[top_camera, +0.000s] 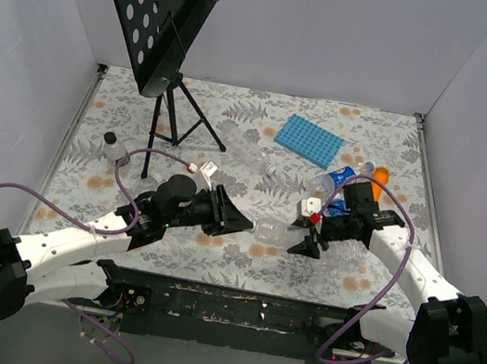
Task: Unscrew the bottle caps
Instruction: Unscrew the bottle cap from the plastic bottle.
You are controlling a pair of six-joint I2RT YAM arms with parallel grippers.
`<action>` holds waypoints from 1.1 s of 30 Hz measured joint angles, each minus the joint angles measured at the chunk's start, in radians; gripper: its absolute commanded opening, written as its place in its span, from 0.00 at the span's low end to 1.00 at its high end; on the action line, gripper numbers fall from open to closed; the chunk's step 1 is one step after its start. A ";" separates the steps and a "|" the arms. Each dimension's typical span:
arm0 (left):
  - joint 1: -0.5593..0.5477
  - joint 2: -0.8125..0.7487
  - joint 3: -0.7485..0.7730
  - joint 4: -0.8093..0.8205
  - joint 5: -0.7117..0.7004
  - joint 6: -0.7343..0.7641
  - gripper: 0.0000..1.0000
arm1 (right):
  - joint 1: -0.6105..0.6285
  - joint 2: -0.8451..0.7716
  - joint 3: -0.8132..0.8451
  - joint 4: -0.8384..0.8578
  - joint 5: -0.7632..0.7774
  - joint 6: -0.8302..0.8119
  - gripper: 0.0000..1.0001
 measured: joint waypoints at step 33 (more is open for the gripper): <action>0.015 -0.272 0.018 -0.122 -0.233 0.434 0.98 | 0.005 0.018 -0.001 -0.031 0.023 -0.012 0.07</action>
